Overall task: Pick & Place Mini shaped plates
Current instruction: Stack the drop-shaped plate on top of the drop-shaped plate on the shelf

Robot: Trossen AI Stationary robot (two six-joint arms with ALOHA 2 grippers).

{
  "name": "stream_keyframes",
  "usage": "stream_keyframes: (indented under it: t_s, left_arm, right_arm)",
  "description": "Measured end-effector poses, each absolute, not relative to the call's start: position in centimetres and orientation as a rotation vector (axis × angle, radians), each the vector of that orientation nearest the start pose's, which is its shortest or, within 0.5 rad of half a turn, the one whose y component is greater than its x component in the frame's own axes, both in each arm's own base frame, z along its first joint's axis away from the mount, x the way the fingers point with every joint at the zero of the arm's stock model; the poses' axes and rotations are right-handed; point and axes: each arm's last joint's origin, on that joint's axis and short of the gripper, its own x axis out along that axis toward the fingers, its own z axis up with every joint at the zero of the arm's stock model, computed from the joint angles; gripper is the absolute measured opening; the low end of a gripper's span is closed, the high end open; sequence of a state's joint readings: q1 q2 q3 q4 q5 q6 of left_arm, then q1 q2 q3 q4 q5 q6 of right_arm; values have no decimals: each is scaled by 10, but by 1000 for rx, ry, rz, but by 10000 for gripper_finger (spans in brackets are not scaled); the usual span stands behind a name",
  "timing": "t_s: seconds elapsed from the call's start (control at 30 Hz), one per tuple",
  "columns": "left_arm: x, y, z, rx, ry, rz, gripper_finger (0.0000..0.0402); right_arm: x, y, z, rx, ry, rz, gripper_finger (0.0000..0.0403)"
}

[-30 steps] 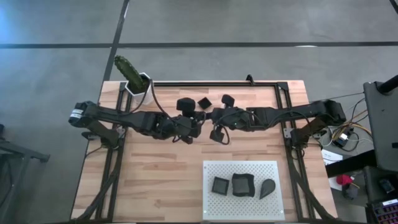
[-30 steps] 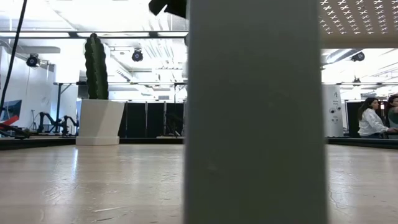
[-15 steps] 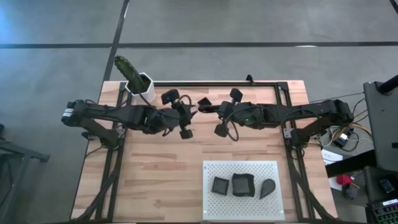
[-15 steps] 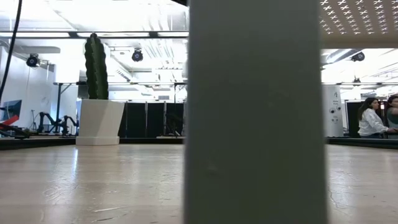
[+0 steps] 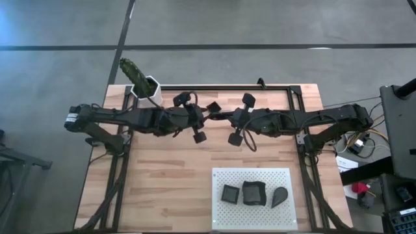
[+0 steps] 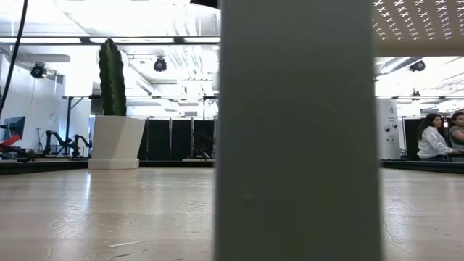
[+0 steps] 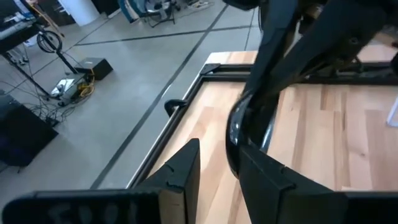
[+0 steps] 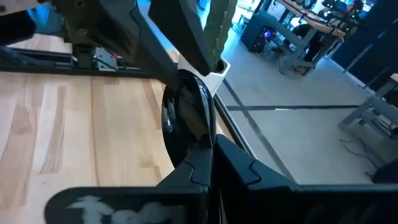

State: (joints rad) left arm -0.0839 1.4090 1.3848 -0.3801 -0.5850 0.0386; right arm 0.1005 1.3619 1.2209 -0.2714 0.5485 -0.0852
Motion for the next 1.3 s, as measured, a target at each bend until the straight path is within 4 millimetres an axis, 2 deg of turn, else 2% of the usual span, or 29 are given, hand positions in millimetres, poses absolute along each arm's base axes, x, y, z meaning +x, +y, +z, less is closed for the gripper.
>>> stream_keyframes:
  t_s: [0.33,0.47,0.6,0.87,0.97,1.3]
  left_arm:
    - [315,-5,380,136,383,444,102]
    - [315,-5,380,149,384,441,74]
    - [315,-5,380,177,390,436,16]
    - [315,-5,380,183,394,433,6]
    - [315,-4,379,186,399,434,4]
    - [311,5,372,296,505,429,1]
  right_arm:
    - [302,15,354,-244,380,-420,8]
    - [302,15,354,-246,380,-419,8]
    - [302,15,354,-248,379,-420,8]
    - [302,15,354,-276,387,-414,10]
    - [302,16,354,-295,392,-403,26]
    - [302,19,354,-306,386,-391,115]
